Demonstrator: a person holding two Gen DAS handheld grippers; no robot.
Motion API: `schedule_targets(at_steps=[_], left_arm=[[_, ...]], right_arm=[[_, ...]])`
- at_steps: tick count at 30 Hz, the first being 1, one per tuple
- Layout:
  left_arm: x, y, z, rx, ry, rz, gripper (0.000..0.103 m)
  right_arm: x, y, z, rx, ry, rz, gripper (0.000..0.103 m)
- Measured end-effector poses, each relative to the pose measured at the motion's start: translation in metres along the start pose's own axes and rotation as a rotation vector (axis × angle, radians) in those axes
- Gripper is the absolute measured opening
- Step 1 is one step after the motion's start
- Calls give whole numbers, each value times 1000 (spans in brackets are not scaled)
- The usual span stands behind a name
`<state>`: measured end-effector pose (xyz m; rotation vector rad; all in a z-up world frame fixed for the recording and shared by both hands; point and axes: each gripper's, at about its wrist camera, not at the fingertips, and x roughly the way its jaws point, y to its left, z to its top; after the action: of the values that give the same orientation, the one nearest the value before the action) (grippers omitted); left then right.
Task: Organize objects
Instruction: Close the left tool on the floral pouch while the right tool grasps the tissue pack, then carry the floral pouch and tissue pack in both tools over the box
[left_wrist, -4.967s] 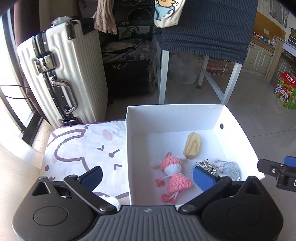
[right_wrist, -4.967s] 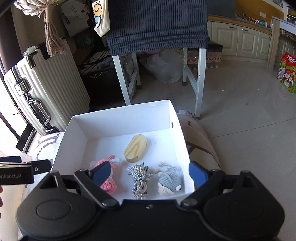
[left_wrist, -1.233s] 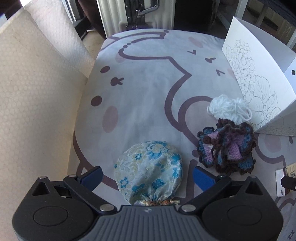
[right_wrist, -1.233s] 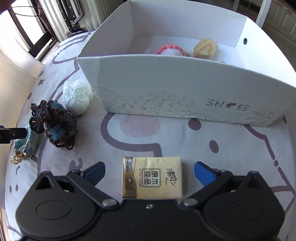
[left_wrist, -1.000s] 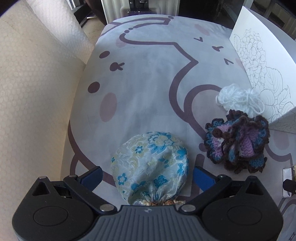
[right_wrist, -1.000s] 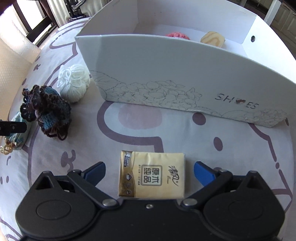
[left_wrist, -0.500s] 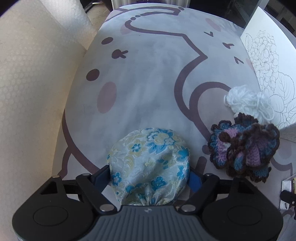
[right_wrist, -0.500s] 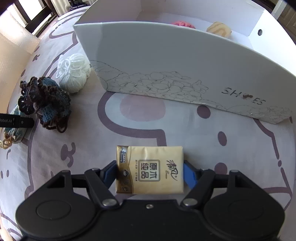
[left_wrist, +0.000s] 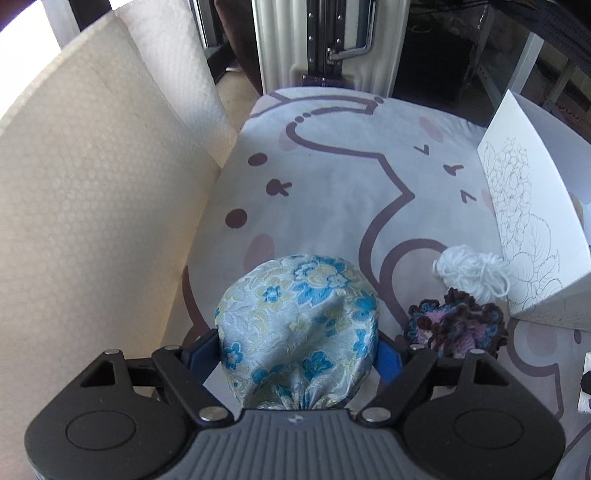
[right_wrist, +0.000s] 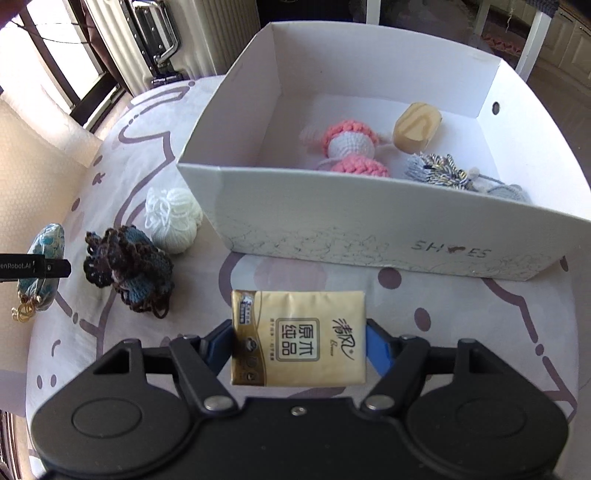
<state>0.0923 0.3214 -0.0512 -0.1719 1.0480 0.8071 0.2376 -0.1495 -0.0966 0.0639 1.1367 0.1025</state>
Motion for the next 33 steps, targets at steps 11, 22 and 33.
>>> schedule_targets(at_steps=[11, 22, 33], left_arm=[[-79, -42, 1, 63, -205, -57, 84], [-127, -89, -5, 118, -343, -97, 84], [-141, -128, -8, 151, -416, -123, 84]], right_arm=[[-57, -15, 13, 27, -208, 8, 74], [-93, -36, 16, 57, -338, -6, 74], [-113, -55, 15, 60, -420, -19, 74]])
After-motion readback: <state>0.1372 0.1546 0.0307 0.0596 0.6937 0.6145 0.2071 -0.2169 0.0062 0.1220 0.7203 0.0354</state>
